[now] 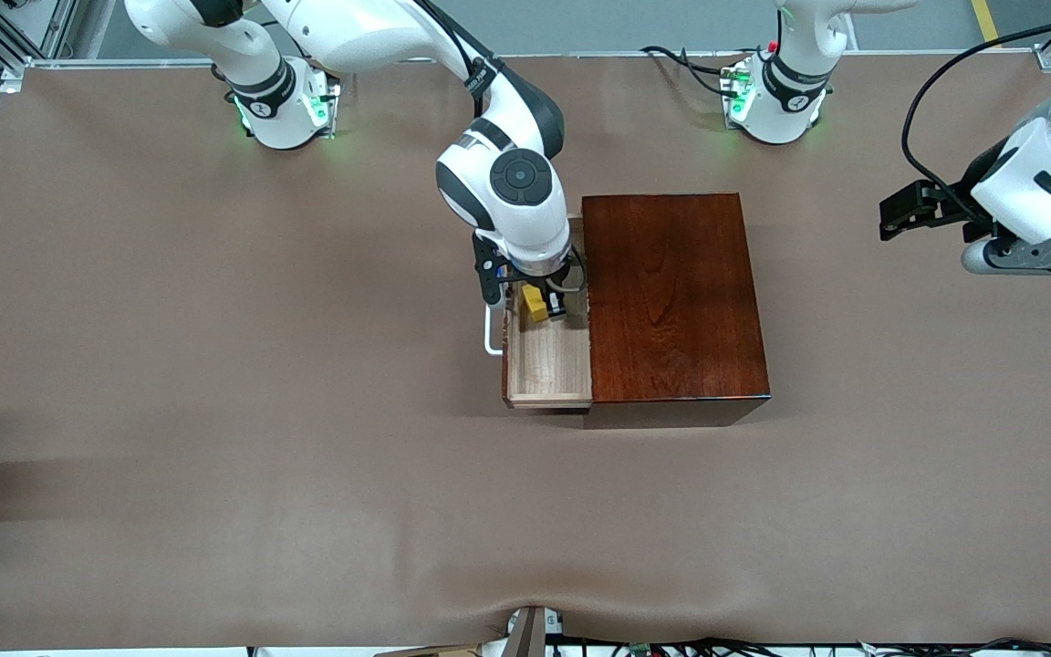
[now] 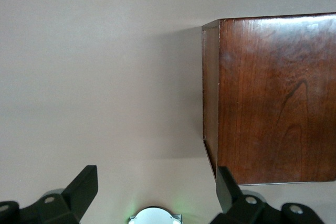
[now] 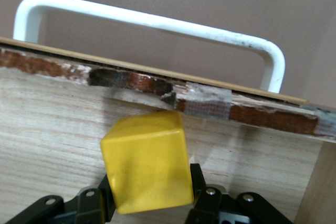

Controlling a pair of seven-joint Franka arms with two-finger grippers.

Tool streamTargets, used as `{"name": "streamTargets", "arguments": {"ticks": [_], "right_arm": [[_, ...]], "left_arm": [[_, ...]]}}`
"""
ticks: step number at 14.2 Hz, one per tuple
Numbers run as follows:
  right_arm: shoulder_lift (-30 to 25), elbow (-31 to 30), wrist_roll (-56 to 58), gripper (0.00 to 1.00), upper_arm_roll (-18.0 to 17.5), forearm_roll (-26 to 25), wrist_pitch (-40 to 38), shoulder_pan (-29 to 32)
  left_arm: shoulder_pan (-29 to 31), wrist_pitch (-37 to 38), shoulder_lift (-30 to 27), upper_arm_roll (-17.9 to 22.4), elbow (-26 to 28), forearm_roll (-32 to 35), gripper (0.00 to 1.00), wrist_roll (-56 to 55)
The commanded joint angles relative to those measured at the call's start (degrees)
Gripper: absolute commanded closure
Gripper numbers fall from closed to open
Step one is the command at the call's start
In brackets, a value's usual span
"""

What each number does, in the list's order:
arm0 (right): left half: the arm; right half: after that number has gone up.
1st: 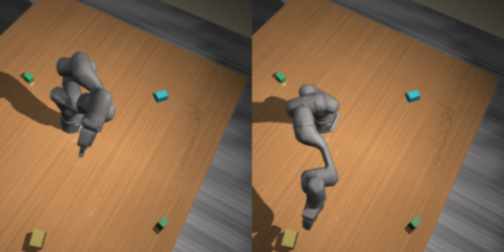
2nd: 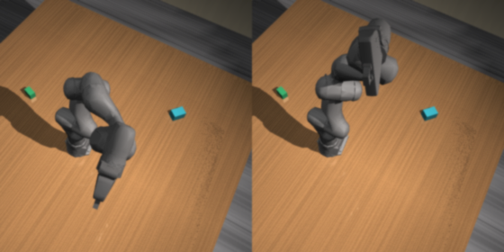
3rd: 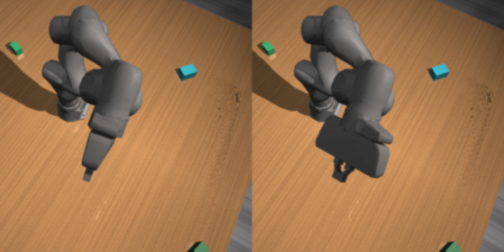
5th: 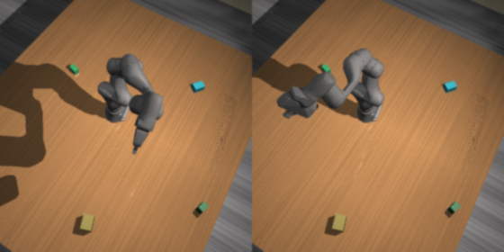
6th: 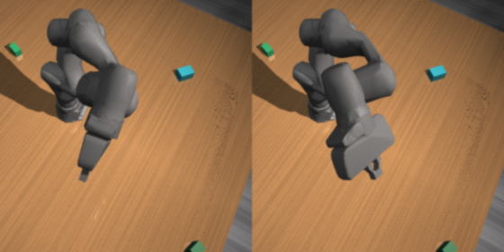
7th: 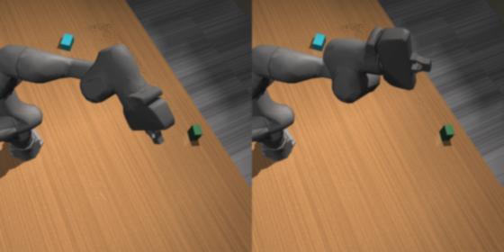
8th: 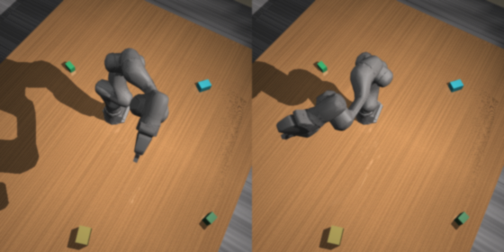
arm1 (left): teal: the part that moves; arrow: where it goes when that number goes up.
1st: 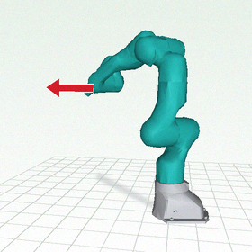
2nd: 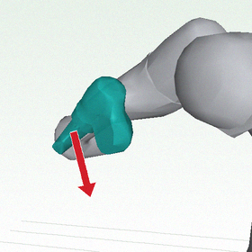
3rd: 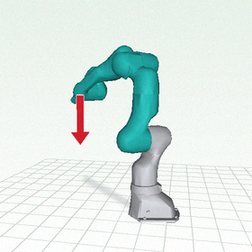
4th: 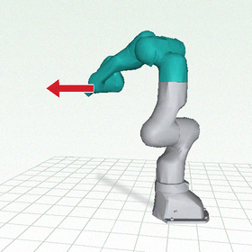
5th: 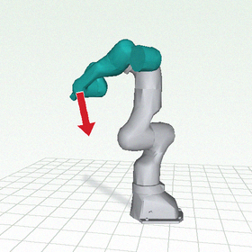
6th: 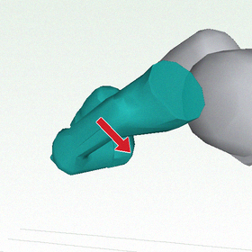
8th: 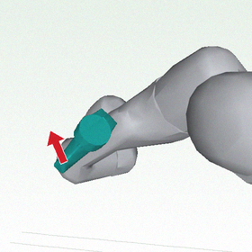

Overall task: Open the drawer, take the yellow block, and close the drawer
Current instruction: 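Close the right gripper on the yellow cube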

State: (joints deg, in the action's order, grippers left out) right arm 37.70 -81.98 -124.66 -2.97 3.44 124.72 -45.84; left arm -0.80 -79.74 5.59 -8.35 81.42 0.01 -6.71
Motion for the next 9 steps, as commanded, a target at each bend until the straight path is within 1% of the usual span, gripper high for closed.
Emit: {"name": "streamTargets", "arguments": {"ticks": [1, 7, 9], "right_arm": [[0.3, 1.4, -0.8, 1.00, 0.6, -1.1, -0.2, -0.6], [-0.3, 1.7, -1.0, 1.00, 0.6, -1.0, -0.9, -0.4], [-0.5, 4.2, -1.0, 1.00, 0.5, -0.3, -3.4, 0.0]], "left_arm": [[0.9, -0.6, -0.8, -0.6, 0.8, -0.6, 0.00, 0.8], [1.0, -0.3, -1.4, -0.6, 0.6, -0.5, 0.00, 0.8], [1.0, -0.3, -1.5, -0.7, 0.1, -0.5, 0.00, 0.7]]}}
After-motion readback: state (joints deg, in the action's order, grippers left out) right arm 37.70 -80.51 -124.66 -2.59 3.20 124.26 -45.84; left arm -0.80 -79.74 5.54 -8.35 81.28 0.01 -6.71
